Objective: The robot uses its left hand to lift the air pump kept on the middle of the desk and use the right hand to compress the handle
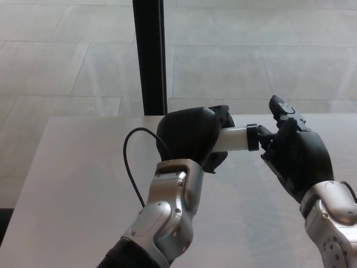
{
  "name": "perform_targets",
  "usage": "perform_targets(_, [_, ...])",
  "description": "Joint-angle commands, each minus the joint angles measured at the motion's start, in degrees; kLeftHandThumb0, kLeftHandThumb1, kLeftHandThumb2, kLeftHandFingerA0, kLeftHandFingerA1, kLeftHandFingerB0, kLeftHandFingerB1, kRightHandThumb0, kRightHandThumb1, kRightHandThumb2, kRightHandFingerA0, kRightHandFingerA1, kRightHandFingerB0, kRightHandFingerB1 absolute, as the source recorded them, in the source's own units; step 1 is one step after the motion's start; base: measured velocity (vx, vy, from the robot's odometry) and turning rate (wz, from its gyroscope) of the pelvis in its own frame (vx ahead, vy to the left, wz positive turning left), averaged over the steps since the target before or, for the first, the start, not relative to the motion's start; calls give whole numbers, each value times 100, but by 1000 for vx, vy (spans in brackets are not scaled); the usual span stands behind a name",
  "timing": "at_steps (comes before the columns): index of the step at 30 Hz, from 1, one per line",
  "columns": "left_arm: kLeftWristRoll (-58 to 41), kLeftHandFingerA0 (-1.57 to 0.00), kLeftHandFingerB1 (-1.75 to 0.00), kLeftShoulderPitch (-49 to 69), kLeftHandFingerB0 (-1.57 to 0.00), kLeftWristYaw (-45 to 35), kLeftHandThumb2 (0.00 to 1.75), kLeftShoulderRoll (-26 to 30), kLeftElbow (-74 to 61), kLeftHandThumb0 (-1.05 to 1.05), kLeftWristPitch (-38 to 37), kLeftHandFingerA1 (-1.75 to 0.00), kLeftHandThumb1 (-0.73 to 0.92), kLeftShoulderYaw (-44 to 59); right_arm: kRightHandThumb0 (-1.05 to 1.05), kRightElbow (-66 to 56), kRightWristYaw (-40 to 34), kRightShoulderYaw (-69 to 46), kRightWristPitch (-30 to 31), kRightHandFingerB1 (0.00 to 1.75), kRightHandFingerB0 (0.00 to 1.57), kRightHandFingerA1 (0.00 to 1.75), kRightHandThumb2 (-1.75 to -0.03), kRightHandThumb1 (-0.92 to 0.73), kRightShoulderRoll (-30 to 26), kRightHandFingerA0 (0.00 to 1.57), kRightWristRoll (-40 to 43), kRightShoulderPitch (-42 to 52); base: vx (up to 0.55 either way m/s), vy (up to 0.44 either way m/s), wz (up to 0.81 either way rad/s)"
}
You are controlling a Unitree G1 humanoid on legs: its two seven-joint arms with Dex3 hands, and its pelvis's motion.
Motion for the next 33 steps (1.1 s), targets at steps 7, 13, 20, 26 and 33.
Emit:
perform_targets(7, [50, -122, -114, 1340, -89, -129, 116, 940, -171, -25, -209, -138, 55, -448, -97, -128, -417, -1234, -136, 21, 13, 15, -129, -90, -283, 3, 270, -31, 0, 0, 0])
perform_targets(13, [175, -92, -143, 1669, -72, -306, 98, 1018, 61, -24, -49, -175, 62, -874, -86, -210, -625, -1538, -82, 46, 14, 45, -117, -80, -221, 3, 381, -53, 0, 0, 0])
perform_targets(20, [257, -106, -80, 1671, -57, -350, 88, 872, 352, -18, 49, -166, 56, -1112, -80, -258, -779, -1551, -15, 40, 37, 44, -75, -92, -102, 20, 471, -4, 0, 0, 0])
perform_targets(26, [463, -70, -58, 1357, -33, -1337, 70, 801, 425, -46, 663, -141, 65, -1426, -75, -251, -855, -1499, 24, 41, 42, 49, -70, -92, -49, 27, 513, -69, 0, 0, 0])
perform_targets(33, [119, -6, -51, 1245, 0, -2046, 98, 838, 185, -41, 970, -57, 35, -1180, -75, -187, -845, -1434, 30, 41, 43, 53, -71, -92, -69, 28, 493, -132, 0, 0, 0])
